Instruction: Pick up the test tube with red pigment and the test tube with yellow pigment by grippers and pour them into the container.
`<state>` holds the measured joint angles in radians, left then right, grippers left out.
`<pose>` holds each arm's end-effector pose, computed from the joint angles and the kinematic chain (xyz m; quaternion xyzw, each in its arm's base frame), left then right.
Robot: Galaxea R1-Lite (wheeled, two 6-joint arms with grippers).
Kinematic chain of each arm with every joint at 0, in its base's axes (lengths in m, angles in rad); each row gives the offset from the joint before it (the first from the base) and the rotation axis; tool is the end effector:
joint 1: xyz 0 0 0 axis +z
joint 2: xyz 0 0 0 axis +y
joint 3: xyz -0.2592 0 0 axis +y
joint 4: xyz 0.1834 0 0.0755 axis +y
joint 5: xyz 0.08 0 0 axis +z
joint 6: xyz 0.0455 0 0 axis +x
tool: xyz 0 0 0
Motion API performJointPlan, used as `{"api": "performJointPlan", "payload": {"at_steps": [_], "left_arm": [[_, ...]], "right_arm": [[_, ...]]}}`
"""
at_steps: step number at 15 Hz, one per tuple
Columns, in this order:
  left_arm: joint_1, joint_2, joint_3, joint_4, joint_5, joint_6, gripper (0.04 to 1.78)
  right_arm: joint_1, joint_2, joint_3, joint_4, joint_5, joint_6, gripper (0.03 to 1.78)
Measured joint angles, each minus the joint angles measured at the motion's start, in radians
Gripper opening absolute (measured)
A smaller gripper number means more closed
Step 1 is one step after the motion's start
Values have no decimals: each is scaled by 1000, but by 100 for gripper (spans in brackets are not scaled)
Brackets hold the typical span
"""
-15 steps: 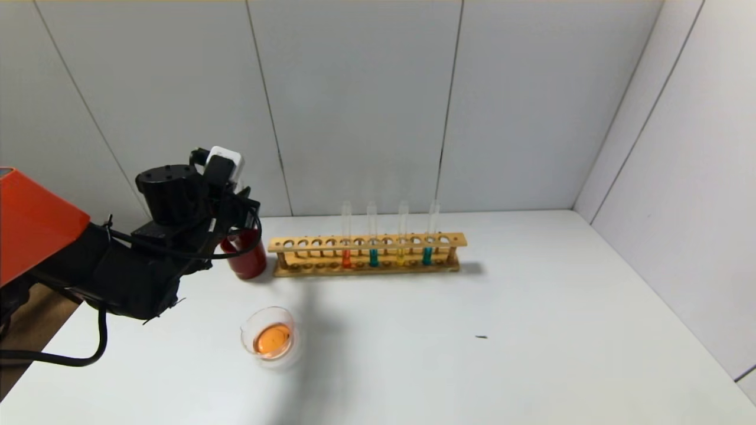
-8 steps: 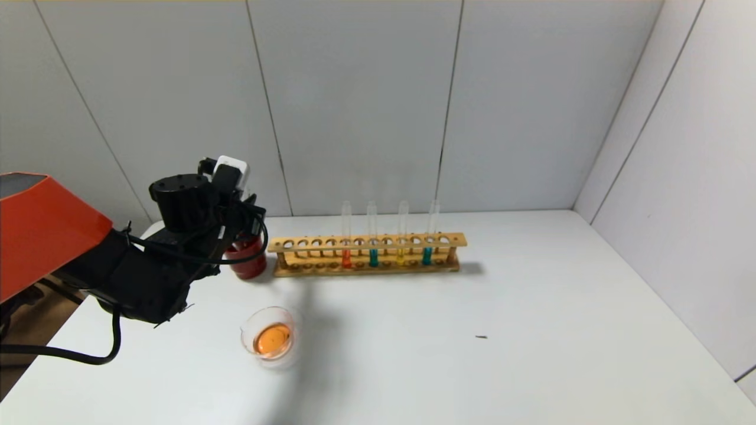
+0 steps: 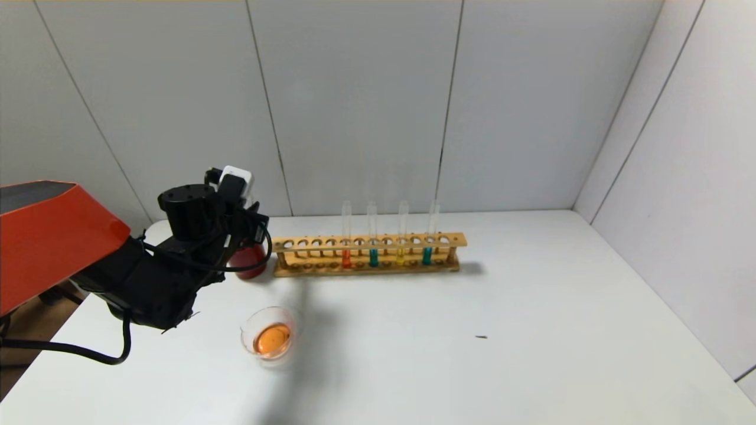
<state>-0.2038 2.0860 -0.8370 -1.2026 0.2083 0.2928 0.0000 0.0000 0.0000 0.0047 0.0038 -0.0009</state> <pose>0.3757 -0.0680 0.0697 0.1505 0.0228 -0.0011 0.9883 0.0497 0.0002 0.0749 -0.0004 0.0023 0.0019 1.0000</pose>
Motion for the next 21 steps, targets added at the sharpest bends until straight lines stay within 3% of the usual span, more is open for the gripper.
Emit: {"api": "performJointPlan", "payload": {"at_steps": [3,5,7,11,14,21], "left_arm": [[0,10,2,-1,4,0,35],[0,21,0,-23,3,6,47],[0,31,0,-40,2,8,71],[0,43,7,-61,0,6,138],[0,42,10,-67,-7,10,167],[-2,-71,-8,-51,-44,85,175]], "right_arm": [[0,0,0,0,0,0,175],[0,0,0,0,0,0,175],[0,0,0,0,0,0,175],[0,0,0,0,0,0,175],[0,0,0,0,0,0,175],[0,0,0,0,0,0,175]]}}
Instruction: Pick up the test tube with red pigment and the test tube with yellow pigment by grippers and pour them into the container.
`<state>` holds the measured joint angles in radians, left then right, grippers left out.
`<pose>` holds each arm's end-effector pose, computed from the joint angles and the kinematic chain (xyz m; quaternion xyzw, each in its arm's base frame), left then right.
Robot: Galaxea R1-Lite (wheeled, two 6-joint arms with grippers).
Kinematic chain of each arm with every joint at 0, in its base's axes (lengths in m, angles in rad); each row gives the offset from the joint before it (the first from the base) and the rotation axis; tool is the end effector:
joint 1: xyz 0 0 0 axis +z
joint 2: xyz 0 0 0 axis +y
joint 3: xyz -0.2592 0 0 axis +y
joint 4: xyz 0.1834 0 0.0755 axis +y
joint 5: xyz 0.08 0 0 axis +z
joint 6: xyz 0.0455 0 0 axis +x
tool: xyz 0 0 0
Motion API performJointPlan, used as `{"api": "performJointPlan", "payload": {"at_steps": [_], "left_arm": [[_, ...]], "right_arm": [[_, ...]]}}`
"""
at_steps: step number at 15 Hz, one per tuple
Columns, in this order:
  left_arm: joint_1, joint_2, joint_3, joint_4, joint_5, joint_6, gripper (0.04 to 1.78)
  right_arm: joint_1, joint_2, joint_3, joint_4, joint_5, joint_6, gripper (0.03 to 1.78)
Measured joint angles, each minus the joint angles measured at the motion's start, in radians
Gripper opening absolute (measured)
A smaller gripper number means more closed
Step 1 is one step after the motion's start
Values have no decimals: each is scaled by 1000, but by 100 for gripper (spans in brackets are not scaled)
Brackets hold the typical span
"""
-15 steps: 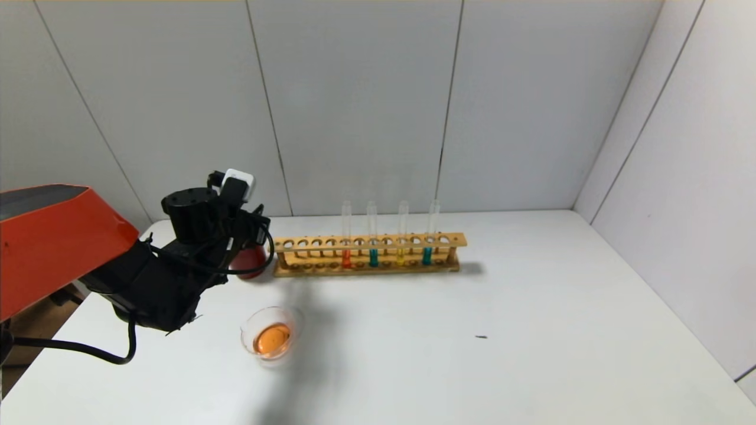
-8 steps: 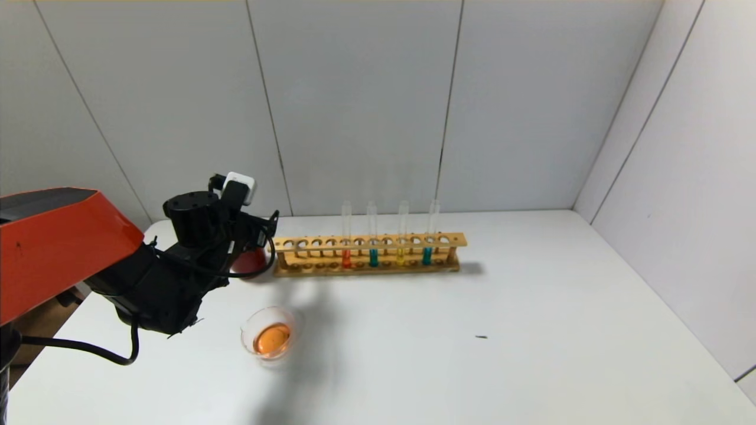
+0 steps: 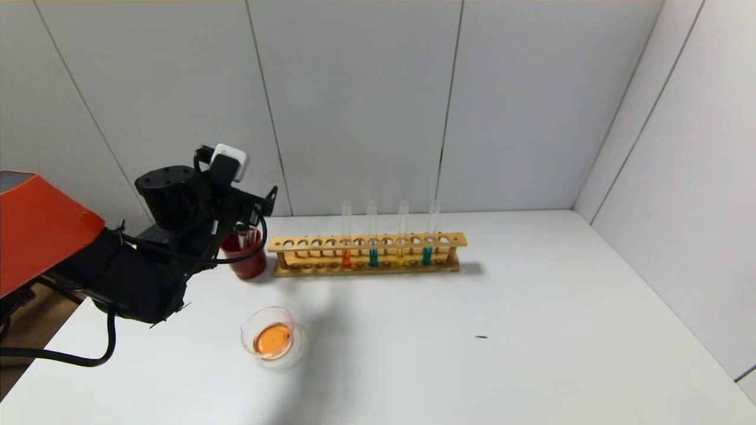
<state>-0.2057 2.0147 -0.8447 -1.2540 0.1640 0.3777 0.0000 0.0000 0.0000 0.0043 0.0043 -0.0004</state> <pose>0.3704 -0.0697 0.1051 0.1799 -0.0444 -0.0127 0.9826 0.0497 0.0002 0.0750 -0.0002 0.0021 0.0022 1.0000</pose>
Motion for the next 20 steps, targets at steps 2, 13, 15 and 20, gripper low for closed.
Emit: {"api": "performJointPlan", "payload": {"at_steps": [2,13,15,20], "left_arm": [[0,-72,3,19,-3,15,175],[18,-1047,537,157,31,53,175],[60,-1310,637,260,32,34,175],[189,-1804,800,564,40,-42,175]], "right_arm": [[0,0,0,0,0,-1,175],[0,0,0,0,0,0,175],[0,0,0,0,0,0,175],[0,0,0,0,0,0,175]]}}
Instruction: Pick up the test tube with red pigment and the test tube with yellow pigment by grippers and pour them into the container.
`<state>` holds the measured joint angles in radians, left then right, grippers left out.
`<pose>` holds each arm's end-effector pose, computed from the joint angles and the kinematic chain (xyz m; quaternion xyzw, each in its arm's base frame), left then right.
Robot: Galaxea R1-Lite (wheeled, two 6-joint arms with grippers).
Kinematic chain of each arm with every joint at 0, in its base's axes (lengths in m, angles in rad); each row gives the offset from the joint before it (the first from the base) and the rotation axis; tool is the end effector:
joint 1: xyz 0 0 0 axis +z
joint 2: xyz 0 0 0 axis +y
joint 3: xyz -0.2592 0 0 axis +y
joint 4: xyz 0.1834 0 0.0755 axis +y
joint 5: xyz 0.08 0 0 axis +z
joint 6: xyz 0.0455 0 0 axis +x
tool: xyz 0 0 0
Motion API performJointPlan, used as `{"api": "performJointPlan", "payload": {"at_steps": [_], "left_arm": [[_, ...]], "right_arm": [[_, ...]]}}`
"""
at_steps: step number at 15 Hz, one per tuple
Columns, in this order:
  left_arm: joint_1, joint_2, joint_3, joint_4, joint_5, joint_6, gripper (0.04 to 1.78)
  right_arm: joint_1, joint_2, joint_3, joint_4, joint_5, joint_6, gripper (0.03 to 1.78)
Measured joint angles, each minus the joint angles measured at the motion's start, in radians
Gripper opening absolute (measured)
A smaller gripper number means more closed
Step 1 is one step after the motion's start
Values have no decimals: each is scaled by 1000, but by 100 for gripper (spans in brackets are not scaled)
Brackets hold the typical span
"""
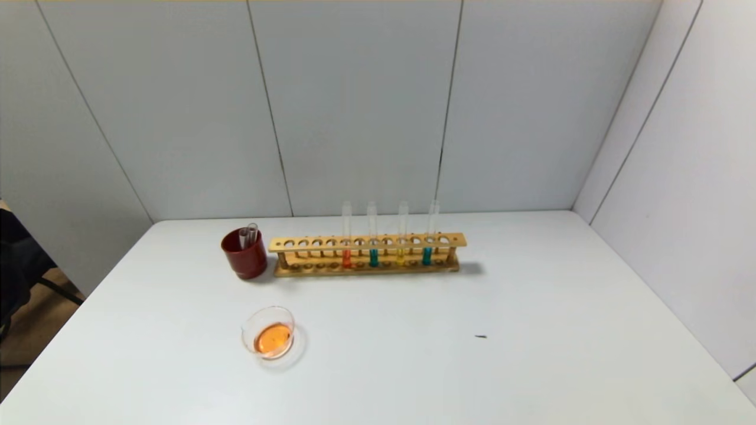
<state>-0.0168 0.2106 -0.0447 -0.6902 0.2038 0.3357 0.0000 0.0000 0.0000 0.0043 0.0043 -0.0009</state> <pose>0.0479 0.0084 0.1607 0.1325 -0.2389 0.1319 0.9529 0.0497 0.0002 0.0750 -0.0004 0.0021 0.0022 1.0000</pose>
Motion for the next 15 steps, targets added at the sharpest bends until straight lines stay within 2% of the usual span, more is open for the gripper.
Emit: {"api": "performJointPlan", "payload": {"at_steps": [2,5,9,11,13,15], "left_arm": [[16,-114,29,140,14,-23,175],[23,-186,41,421,5,-52,175],[24,-211,42,683,-239,-102,175],[23,-213,44,699,-273,-133,175],[23,-213,44,699,-261,-204,175],[24,-213,45,699,-252,-214,175]], "right_arm": [[0,0,0,0,0,0,175],[0,0,0,0,0,0,175],[0,0,0,0,0,0,175],[0,0,0,0,0,0,175],[0,0,0,0,0,0,175],[0,0,0,0,0,0,175]]}}
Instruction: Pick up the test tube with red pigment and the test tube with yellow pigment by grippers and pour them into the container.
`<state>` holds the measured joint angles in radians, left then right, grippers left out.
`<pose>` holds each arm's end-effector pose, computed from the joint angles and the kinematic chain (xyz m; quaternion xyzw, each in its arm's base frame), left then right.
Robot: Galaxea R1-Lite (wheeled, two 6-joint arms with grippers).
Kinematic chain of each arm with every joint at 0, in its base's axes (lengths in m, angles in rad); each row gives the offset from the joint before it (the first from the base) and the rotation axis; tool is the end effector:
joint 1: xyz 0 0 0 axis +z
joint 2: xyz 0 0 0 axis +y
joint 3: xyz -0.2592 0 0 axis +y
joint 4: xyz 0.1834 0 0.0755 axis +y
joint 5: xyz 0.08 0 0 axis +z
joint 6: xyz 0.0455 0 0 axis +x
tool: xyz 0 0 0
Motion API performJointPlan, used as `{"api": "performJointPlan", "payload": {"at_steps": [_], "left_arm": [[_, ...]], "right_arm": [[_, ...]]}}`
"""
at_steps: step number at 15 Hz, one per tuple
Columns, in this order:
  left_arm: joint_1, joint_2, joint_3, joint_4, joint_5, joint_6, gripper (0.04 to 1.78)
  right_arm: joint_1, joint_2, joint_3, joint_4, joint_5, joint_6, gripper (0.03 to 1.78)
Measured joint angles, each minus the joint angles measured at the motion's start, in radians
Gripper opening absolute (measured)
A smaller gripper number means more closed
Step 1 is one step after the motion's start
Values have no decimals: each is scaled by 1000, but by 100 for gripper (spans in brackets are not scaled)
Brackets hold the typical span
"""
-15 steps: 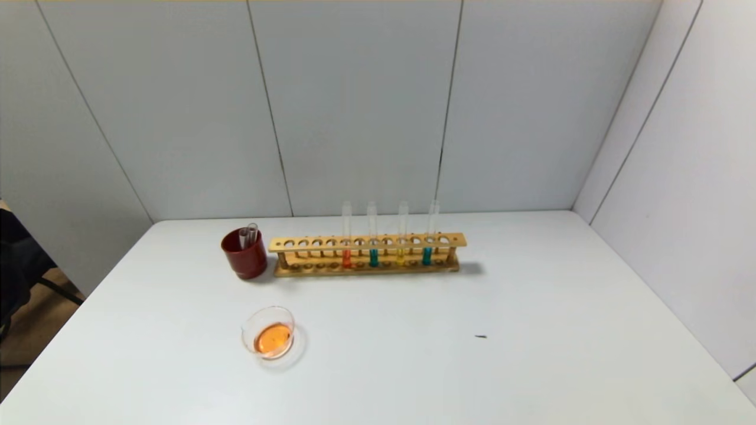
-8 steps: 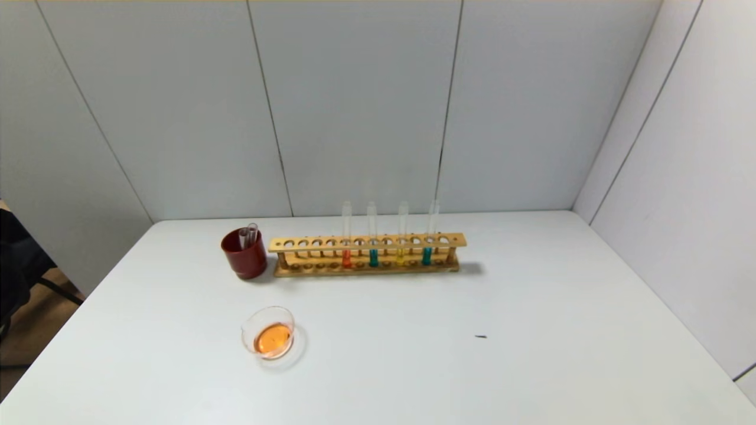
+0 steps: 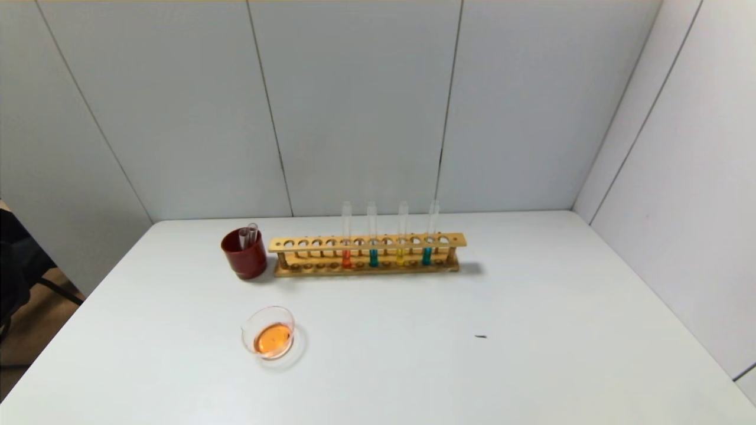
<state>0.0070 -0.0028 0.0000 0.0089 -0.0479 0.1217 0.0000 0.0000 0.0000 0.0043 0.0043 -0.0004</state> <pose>0.0494 -0.0018 0.0745 0.0607 0.0018 -0.0206 0.9979 0.0497 0.0002 0.0750 -0.0002 0.0021 0.0022 1.0000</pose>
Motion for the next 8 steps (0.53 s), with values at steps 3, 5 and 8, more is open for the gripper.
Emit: {"api": "performJointPlan", "payload": {"at_steps": [3,5,8], "left_arm": [[0,0,-1,3,-1,0,175],[0,0,-1,4,-4,-1,175],[0,0,-1,0,-3,-8,175]], "right_arm": [[-1,0,0,-2,0,1,175],[-2,0,0,-2,0,2,175],[-2,0,0,-1,0,2,175]]}}
